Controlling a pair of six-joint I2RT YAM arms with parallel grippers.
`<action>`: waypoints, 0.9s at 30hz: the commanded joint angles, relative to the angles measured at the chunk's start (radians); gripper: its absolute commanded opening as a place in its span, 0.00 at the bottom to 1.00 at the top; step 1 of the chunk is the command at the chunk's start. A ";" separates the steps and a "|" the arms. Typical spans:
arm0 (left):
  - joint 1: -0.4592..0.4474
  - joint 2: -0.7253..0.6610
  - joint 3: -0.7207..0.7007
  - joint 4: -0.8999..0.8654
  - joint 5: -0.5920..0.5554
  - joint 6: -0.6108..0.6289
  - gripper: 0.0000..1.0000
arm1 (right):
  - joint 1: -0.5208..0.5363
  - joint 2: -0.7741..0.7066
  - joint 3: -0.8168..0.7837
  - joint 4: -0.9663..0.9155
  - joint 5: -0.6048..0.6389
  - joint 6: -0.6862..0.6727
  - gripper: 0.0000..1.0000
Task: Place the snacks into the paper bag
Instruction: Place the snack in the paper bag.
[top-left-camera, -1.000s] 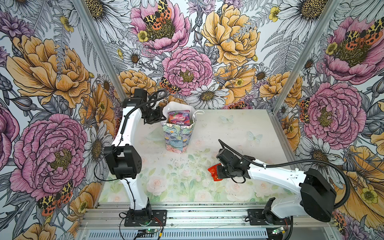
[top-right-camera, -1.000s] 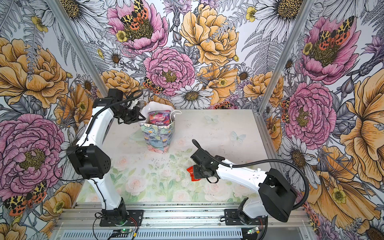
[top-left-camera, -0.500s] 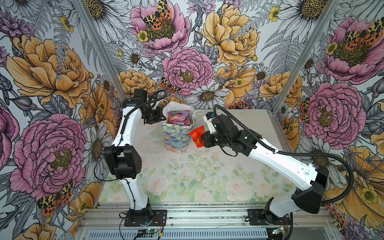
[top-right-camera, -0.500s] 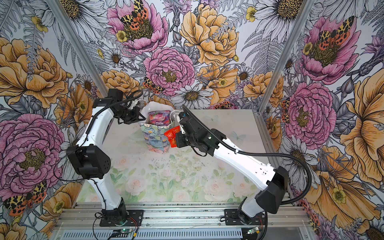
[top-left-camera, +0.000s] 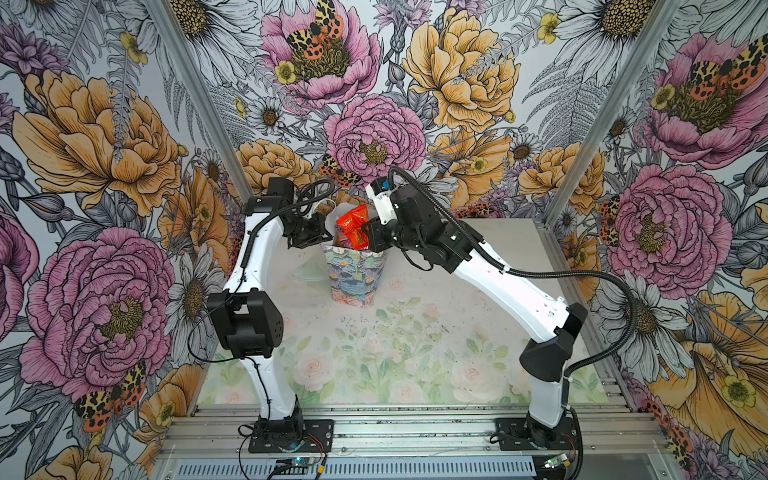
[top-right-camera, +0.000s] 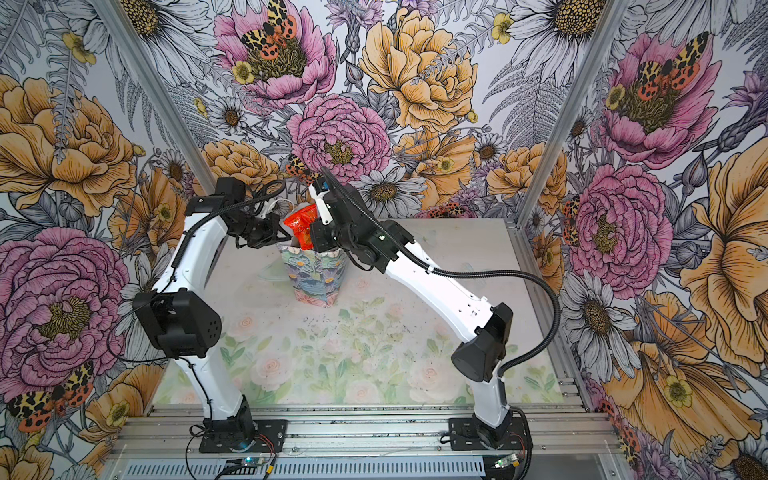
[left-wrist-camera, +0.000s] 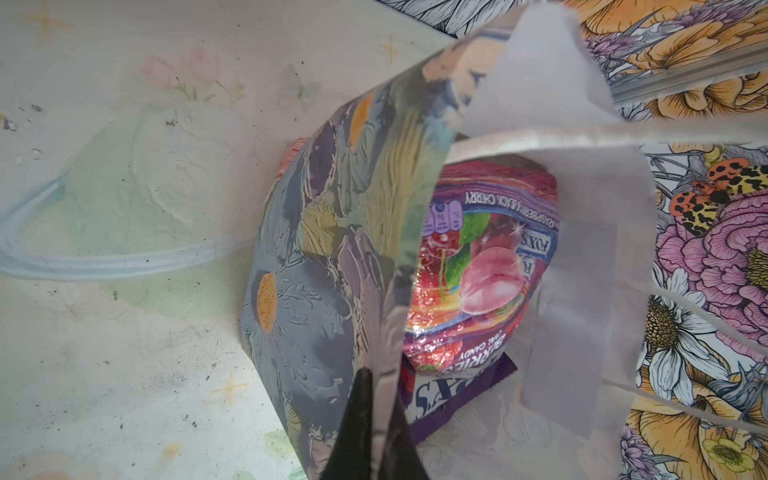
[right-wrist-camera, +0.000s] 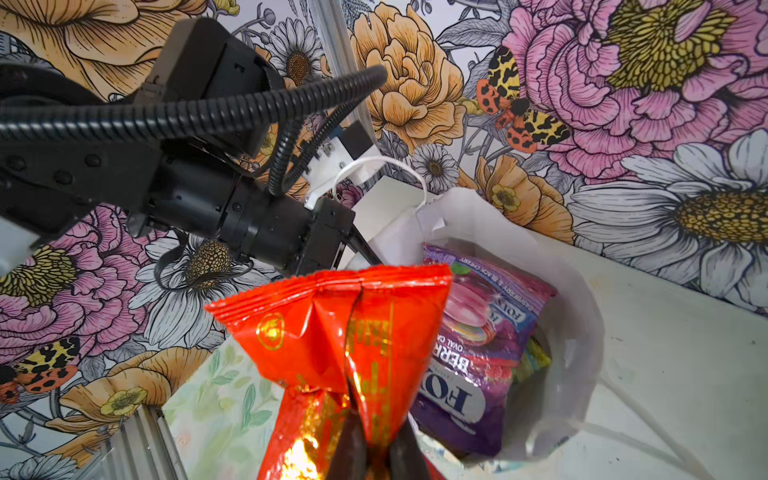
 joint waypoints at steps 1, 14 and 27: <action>0.013 -0.041 -0.005 0.035 -0.003 -0.006 0.00 | -0.028 0.093 0.110 -0.021 -0.021 -0.031 0.00; 0.018 -0.042 -0.003 0.036 0.005 -0.006 0.00 | -0.109 0.316 0.299 -0.023 0.004 -0.021 0.00; 0.020 -0.045 -0.003 0.036 0.005 -0.004 0.00 | -0.099 0.286 0.306 -0.041 -0.027 -0.011 0.51</action>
